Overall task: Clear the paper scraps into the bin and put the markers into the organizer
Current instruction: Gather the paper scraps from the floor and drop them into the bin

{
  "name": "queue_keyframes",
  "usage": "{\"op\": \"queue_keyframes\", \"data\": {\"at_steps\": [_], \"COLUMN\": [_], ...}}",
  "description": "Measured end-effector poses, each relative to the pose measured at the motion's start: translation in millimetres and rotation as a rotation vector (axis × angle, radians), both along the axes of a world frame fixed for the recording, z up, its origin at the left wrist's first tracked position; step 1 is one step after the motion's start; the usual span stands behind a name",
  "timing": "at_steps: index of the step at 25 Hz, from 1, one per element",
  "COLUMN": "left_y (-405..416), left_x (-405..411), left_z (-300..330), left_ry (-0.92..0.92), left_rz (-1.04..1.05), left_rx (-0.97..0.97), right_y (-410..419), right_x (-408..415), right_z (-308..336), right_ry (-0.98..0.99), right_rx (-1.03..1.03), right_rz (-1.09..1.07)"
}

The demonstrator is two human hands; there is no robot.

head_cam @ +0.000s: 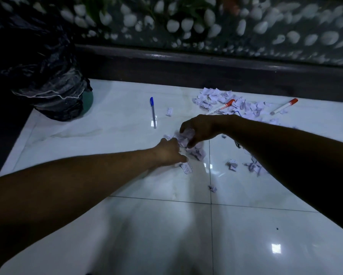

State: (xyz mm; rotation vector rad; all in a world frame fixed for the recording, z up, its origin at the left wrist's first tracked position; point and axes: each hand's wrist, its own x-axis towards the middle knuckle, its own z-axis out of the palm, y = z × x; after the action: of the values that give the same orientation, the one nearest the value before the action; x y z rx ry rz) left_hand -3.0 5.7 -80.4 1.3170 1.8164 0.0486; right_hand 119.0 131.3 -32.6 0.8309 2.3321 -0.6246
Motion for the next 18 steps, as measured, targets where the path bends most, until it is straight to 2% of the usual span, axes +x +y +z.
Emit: {"op": "queue_keyframes", "data": {"at_steps": [2, 6, 8, 11, 14, 18], "left_y": [-1, -2, 1, 5, 6, 7], "left_x": [5, -8, -15, -14, -2, 18], "left_z": [4, 9, 10, 8, 8, 13], "left_ry": [0.014, 0.204, 0.233, 0.199, 0.116, 0.009], "left_rz": [-0.057, -0.041, -0.039, -0.044, -0.11, -0.227], "left_rx": [0.038, 0.166, 0.149, 0.066, 0.071, 0.089], "right_y": [0, 9, 12, 8, -1, -10], "right_x": [10, 33, 42, 47, 41, 35], "right_z": [10, 16, 12, 3, -9, -4], "right_ry": [-0.015, -0.047, -0.057, -0.057, -0.069, -0.105], "right_rx": [-0.022, -0.024, -0.01, 0.071, 0.144, 0.067], "right_rz": [-0.015, -0.051, -0.065, -0.065, -0.007, 0.077]}}
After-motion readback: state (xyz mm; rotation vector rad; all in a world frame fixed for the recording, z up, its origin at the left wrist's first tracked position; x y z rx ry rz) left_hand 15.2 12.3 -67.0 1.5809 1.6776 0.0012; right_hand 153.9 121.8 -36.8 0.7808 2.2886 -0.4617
